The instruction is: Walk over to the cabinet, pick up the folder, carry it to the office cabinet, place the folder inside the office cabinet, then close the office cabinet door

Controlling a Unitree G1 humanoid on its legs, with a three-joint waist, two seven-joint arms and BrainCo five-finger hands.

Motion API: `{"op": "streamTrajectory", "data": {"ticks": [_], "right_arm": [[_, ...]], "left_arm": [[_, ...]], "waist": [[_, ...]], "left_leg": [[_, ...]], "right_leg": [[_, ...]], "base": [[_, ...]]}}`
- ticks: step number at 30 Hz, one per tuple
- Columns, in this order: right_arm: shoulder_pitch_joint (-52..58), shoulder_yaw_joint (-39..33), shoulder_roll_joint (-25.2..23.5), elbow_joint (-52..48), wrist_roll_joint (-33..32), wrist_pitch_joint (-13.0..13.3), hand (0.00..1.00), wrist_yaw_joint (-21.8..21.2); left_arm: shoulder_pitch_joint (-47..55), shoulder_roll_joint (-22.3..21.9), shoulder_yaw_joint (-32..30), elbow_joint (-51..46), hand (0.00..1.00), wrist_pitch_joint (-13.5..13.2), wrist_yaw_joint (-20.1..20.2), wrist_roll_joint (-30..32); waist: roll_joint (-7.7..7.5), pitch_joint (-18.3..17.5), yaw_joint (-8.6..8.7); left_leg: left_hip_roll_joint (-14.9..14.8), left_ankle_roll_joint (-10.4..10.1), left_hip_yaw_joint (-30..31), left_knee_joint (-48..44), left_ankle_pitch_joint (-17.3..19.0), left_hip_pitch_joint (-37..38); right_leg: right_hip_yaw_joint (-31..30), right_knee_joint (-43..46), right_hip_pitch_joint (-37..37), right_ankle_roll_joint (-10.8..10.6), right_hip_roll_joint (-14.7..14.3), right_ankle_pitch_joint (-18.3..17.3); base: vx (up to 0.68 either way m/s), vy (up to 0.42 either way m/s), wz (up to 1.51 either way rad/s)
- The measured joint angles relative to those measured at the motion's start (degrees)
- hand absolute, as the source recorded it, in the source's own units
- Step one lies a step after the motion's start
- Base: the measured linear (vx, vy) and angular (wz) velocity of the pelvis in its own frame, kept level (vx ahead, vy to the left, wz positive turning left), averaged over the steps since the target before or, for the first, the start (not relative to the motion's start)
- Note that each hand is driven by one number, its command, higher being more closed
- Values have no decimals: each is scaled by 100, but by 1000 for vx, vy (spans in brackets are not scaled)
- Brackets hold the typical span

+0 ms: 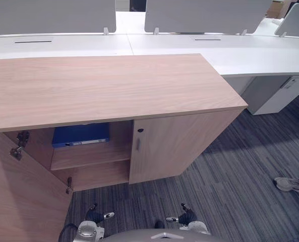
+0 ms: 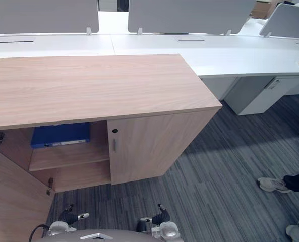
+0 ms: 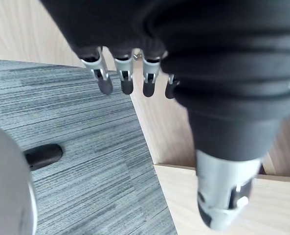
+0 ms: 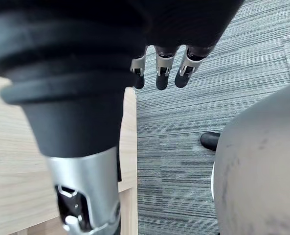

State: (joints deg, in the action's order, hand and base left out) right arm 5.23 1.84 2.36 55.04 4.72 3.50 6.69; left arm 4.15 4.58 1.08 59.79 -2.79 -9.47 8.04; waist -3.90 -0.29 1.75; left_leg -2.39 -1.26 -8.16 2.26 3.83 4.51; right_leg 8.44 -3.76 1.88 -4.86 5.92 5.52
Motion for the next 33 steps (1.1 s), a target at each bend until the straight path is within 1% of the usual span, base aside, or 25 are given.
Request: {"op": "streamTrajectory", "data": {"ticks": [1,2,4,5,6,7,8,9,10,11,13,14,15,17,19,20,21,22,23,24,26,27,29,31,33], "right_arm": [[0,-7,-1,0,0,0,0,0],[-5,-21,-1,0,0,0,0,0],[-11,-27,2,7,6,-1,0,0],[-20,-27,8,16,10,-4,0,-1],[-22,-29,10,18,9,-4,0,-1],[-54,-34,12,19,9,-4,0,-1],[-91,-31,17,38,16,-6,0,-2],[-115,-29,28,59,18,-11,0,-2],[-141,-27,35,71,21,-20,0,-1],[-205,-30,32,78,18,-27,0,0],[-273,-30,35,80,19,-24,0,-1],[-293,-32,35,94,18,-25,0,-2],[-306,-33,36,99,18,-23,0,1],[-303,-40,38,110,17,-9,0,8],[-310,-47,39,139,20,-13,0,16],[-322,-45,40,169,21,-16,0,20],[-322,-48,57,163,21,-21,0,34],[-338,-53,77,149,21,-24,0,49],[-366,-54,106,138,21,-29,0,136],[-383,-75,109,107,21,-35,0,165],[-388,-236,36,-28,20,-89,0,224],[-392,-269,-7,-116,21,-106,0,229],[-287,-330,12,-286,18,-118,0,233],[-243,-449,25,-280,19,-126,0,230],[-201,-487,-100,-251,20,-123,0,227]], "left_arm": [[1,-2,-1,0,0,0,0,0],[1,-6,-4,1,0,2,1,-1],[1,-7,-8,9,0,3,2,-7],[3,-7,-10,9,0,5,2,-20],[2,-7,-11,15,0,8,2,-25],[-3,-11,-13,42,0,16,3,-53],[-3,-9,-14,45,0,30,7,-69],[-10,-10,-32,42,0,34,20,-110],[-22,-14,-54,39,0,34,21,-122],[-54,-9,-73,41,0,37,29,-130],[-104,-3,-98,36,0,39,31,-194],[-124,13,-103,23,0,39,30,-257],[-119,15,-118,-11,0,40,23,-340],[-130,-4,-185,-46,0,40,18,-414],[-145,-52,-247,-74,0,30,-1,-538],[-143,-116,-383,-135,0,26,-17,-575],[-103,-153,-531,-262,0,27,-25,-606],[-96,-204,-591,-315,0,24,-27,-643],[-87,-285,-713,-386,0,22,-52,-790],[-45,-308,-792,-489,0,21,-65,-856],[-13,-358,-926,-539,0,-23,-90,-980],[-38,-351,-1061,-528,0,-23,-131,-1029],[35,-452,-1235,-523,0,-24,-160,-1108],[44,-517,-1354,-527,0,-41,-184,-1193],[142,-480,-1485,-508,0,-56,-264,-1261]], "waist": [[34,22,4],[-20,-12,12],[43,31,11],[1,6,8],[66,47,7],[27,54,23],[65,117,27],[94,151,16],[46,149,4],[102,261,27],[-17,293,41],[56,372,24],[-6,340,18],[72,389,22],[118,419,-21],[87,419,-113],[212,509,-219],[178,534,-264],[222,611,-304],[271,640,-314],[305,647,-346],[225,694,-332],[294,649,-315],[327,608,-283],[205,554,-364]], "left_leg": [[-1,0,-2,0,0,2],[-3,0,-11,1,0,13],[-8,-4,-85,2,3,41],[-11,-12,-145,-2,12,69],[-11,-17,-164,-13,20,72],[-13,-8,-208,-34,36,91],[-16,-8,-268,-79,60,103],[-17,-2,-304,-152,104,68],[-18,-3,-328,-197,126,41],[-15,2,-328,-308,156,-39],[-7,14,-268,-461,179,-209],[-3,20,-177,-533,183,-320],[-1,25,-20,-543,168,-388],[14,15,361,-505,45,-524],[4,-14,735,-453,-115,-651],[-16,-57,948,-400,-220,-680],[-24,-85,1140,-448,-265,-778],[-29,-96,1219,-491,-272,-809],[-27,-177,1292,-553,-338,-899],[-33,-184,1252,-536,-415,-990],[-195,-131,836,-444,-289,-1077],[-301,-86,352,-788,-181,-1159],[-339,-24,-171,-1408,-15,-1155],[-240,-10,-148,-1204,-9,-1057],[-92,-11,-83,-745,-212,-799]], "right_leg": [[-1,0,-1,0,-1,0],[-9,1,-8,0,-2,0],[-50,11,-8,1,-10,1],[-121,28,4,2,-19,2],[-151,40,19,3,-21,3],[-182,83,31,3,-23,2],[-237,133,52,3,-24,-1],[-313,223,139,6,-27,-18],[-333,329,213,9,-23,-49],[-361,579,361,3,-2,-149],[-424,974,610,-6,49,-322],[-406,1133,698,-24,74,-412],[-356,1197,709,-53,82,-498],[-347,1253,678,-81,24,-668],[-443,1217,571,19,-110,-736],[-425,1201,507,64,-156,-754],[-252,1201,471,108,-158,-765],[-150,1210,428,126,-154,-774],[48,1258,397,174,-130,-808],[227,1302,401,219,-97,-855],[578,1301,429,266,4,-878],[752,1319,433,311,131,-909],[1009,1545,380,194,289,-1027],[1129,1665,294,142,393,-1133],[1123,1489,155,54,422,-1081]], "base": [[-32,-16,-1],[0,0,0],[-38,-11,-11],[-40,-7,-20],[-44,-7,-21],[-54,-6,-21],[-80,-4,-27],[-81,-5,-29],[-93,-11,-23],[-93,-20,-8],[-88,-23,13],[-68,-32,41],[-56,-41,54],[-9,-75,102],[23,-94,124],[17,-76,101],[16,-57,94],[-50,-45,87],[-63,-33,84],[-111,-27,101],[-97,9,76],[-76,18,64],[-53,45,75],[-49,85,56],[-51,71,26]]}}
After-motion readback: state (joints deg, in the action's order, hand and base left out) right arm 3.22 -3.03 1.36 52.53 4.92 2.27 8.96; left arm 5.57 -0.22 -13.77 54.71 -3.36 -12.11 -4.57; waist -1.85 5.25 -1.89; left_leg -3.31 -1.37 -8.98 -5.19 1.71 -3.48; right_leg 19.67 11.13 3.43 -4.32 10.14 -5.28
